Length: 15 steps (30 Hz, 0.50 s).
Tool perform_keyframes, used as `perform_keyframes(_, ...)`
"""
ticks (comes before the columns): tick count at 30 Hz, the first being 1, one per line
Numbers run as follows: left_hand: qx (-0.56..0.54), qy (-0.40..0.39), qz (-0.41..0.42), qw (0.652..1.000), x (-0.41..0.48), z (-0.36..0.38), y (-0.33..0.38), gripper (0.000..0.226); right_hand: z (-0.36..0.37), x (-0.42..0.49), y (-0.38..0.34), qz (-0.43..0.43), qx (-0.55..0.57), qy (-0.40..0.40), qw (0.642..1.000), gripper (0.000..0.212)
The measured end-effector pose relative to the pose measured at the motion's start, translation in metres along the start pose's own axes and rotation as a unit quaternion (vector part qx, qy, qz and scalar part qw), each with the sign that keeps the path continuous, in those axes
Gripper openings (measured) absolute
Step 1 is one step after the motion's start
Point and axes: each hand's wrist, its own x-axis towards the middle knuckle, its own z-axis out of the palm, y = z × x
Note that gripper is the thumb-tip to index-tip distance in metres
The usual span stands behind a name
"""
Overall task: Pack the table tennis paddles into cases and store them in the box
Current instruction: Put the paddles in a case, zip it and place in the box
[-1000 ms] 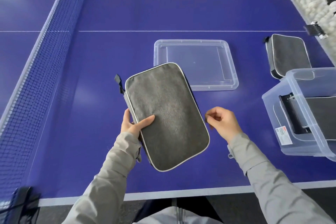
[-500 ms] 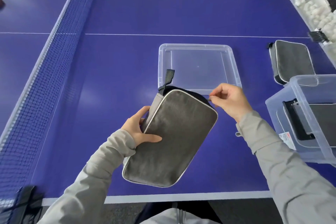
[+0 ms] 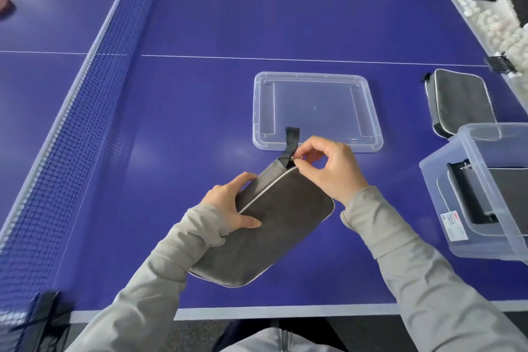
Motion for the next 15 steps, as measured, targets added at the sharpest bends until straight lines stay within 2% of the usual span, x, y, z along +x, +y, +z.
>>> perform_keyframes(2, -0.082, 0.038, -0.024, 0.996, -0.004, 0.002, -0.008, 0.072, 0.004, -0.005, 0.007, 0.015, -0.003, 0.034, 0.999, 0.010)
perform_keyframes(4, -0.226, 0.081, -0.049, 0.969, -0.009, 0.004, -0.015, 0.069, 0.008, -0.017, 0.018, 0.083, 0.033, 0.072, 0.993, 0.018)
perform_keyframes(6, -0.388, 0.133, -0.076, 0.909, -0.013, 0.008, -0.025, 0.069, 0.015, -0.034, 0.029, 0.183, 0.082, 0.095, 0.975, 0.029)
perform_keyframes(8, -0.499, 0.184, -0.107, 0.840, -0.013, 0.011, -0.033, 0.068, 0.025, -0.055, 0.036, 0.272, 0.130, 0.097, 0.949, 0.039)
perform_keyframes(10, -0.546, 0.230, -0.141, 0.793, -0.009, 0.013, -0.038, 0.064, 0.040, -0.074, 0.036, 0.343, 0.212, 0.092, 0.910, 0.047)
perform_keyframes(12, -0.589, 0.262, -0.167, 0.746, -0.004, 0.017, -0.041, 0.058, 0.055, -0.089, 0.030, 0.392, 0.329, 0.080, 0.855, 0.056)
perform_keyframes(15, -0.672, 0.269, -0.172, 0.669, 0.004, 0.026, -0.034, 0.046, 0.076, -0.095, 0.018, 0.407, 0.478, 0.056, 0.776, 0.072)
